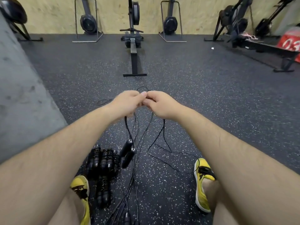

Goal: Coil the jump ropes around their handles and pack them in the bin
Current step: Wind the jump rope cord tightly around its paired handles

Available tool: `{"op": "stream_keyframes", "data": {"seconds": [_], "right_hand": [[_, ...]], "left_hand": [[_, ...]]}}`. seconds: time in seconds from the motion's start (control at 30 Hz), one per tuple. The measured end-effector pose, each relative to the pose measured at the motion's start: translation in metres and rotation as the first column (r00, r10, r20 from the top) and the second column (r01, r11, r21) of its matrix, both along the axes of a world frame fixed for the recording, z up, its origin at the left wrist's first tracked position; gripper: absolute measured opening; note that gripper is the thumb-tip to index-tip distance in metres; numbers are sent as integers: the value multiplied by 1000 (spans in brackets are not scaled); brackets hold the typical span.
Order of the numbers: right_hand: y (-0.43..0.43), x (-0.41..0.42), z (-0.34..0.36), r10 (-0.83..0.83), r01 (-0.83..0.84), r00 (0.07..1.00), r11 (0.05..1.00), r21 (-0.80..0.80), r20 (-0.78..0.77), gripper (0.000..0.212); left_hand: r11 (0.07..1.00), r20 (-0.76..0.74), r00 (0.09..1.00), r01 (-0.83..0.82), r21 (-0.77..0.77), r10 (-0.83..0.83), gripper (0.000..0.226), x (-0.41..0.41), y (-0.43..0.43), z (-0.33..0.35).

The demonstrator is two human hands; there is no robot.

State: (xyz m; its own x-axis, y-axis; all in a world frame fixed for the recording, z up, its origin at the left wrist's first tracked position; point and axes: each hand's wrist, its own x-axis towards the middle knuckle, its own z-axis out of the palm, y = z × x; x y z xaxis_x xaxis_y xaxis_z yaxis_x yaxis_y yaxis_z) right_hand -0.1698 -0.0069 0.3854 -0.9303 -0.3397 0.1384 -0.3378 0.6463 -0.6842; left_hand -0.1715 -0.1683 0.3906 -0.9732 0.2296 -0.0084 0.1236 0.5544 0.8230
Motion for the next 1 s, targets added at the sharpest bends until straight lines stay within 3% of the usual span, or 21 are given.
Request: {"op": "stream_keyframes", "data": {"seconds": [0.07,0.13,0.2,0.27,0.37,0.43,0.5,0.57,0.7,0.77,0.87,1.0], "right_hand": [[9,-3,0,-73,74,996,997,-31,48,21],[22,-6,-3,-130,129,988,991,23,86,28],[26,-6,-6,-141,136,986,989,59,89,32],[16,-4,-4,-86,86,995,996,6,56,31],[0,-1,4,-6,5,1000,1000,-22,-21,27],[5,-3,4,-33,33,999,998,-45,6,25],[19,-8,-1,-104,106,991,994,-18,88,29],[33,-9,-7,-171,153,974,980,126,151,33],[37,-13,-12,-231,129,967,804,580,105,40],[37,-15,-10,-263,157,957,823,545,120,42],[32,-14,-4,-256,202,960,913,355,112,39],[12,-8,2,-112,128,991,947,294,-71,32]], "left_hand": [[982,-48,984,-165,92,169,38,-6,-7,8],[923,15,953,-297,243,303,36,-14,-22,13],[927,72,956,-294,234,285,33,-14,-26,13],[975,101,982,-174,139,161,36,-8,-18,7],[992,69,995,-75,102,68,42,-1,3,3],[967,52,986,-165,195,158,41,0,6,9],[881,94,953,-303,363,289,39,-2,-5,21],[803,151,933,-357,478,326,39,-5,-17,28],[864,230,944,-314,394,238,39,-5,-19,15],[877,272,950,-257,405,153,37,-3,-11,12],[889,286,957,-163,427,38,38,1,0,16],[937,287,955,-37,346,-68,54,10,10,18]]}}
